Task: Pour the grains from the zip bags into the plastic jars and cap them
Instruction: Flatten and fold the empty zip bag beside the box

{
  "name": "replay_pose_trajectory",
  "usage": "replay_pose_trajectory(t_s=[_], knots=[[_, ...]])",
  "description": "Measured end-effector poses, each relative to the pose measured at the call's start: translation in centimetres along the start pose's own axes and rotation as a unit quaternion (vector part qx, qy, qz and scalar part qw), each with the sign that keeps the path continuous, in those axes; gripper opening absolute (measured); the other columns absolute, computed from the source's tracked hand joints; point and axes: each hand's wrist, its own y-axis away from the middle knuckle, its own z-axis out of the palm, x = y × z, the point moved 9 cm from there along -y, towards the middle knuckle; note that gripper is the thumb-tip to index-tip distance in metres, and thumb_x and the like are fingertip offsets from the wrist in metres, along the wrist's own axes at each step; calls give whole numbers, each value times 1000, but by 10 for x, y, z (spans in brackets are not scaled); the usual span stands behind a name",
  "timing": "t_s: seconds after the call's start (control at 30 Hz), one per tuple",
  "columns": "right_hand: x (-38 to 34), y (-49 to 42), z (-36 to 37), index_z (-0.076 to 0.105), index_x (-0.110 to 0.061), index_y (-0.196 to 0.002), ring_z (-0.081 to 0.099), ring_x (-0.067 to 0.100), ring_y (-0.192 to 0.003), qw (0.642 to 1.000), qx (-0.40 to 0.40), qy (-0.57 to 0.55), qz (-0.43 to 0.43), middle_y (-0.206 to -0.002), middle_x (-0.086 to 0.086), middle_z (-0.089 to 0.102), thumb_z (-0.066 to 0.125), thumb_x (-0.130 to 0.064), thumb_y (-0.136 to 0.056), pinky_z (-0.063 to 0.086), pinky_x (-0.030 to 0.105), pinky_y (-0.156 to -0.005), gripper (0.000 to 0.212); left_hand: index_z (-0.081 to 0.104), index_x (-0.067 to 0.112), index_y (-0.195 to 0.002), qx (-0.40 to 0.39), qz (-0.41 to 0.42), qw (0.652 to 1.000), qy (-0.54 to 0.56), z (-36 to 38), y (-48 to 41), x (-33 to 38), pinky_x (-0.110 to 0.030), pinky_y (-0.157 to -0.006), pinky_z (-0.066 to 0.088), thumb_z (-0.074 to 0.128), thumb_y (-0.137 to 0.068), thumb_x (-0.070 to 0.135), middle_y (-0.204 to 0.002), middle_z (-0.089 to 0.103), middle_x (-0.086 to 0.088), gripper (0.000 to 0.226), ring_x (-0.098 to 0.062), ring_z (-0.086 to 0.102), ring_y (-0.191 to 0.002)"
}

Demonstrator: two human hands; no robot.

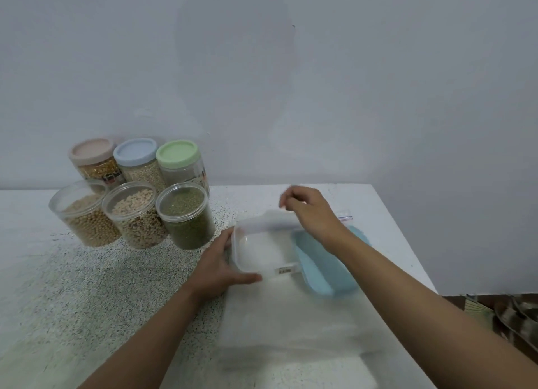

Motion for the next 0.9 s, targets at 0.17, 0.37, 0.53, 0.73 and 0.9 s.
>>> replay_pose_trajectory(t_s=[0.17, 0.37, 0.53, 0.73, 0.9], knots=[[58, 24, -20, 64, -20, -88, 56, 9, -87, 999, 27, 22, 20, -89, -6, 61, 61, -4, -91, 42, 27, -86, 16, 39, 33, -147, -13, -16, 1000, -11, 3, -1, -1, -27, -104, 50, 102, -54, 20, -134, 64, 18, 114, 2, 58, -125], [70, 40, -22, 66, -17, -95, 62, 10, -108, 996, 82, -19, -20, -104, -3, 67, 66, 2, -87, 43, 17, -100, 20, 12, 37, -161, -66, -28, 997, -16, 8, -1, 2, -28, -116, 39, 102, -56, 31, -159, 35, 17, 139, 4, 40, -142], [73, 32, -60, 65, -20, -89, 63, 10, -95, 985, 167, 35, 5, -96, -7, 68, 65, -5, -92, 47, 20, -86, 16, 16, 37, -162, -62, -50, 996, -48, 3, -1, 10, -24, -110, 43, 98, -59, 41, -157, 34, 20, 131, -4, 42, -140], [106, 30, -33, 55, -19, -122, 60, 17, -97, 982, 37, 134, 125, -109, -3, 62, 66, -27, -97, 49, 28, -85, 28, 54, 44, -132, 47, -80, 994, -50, -9, -3, 15, -28, -86, 54, 62, -93, 51, -118, 68, 15, 40, -13, 67, -108], [98, 36, -28, 60, -14, -126, 61, 18, -103, 978, 52, 189, 75, -111, -2, 65, 62, -17, -95, 51, 33, -90, 31, 60, 32, -132, 65, -79, 988, -114, -15, -1, 11, -39, -77, 60, 57, -103, 20, -106, 72, 6, 31, -15, 72, -84]])
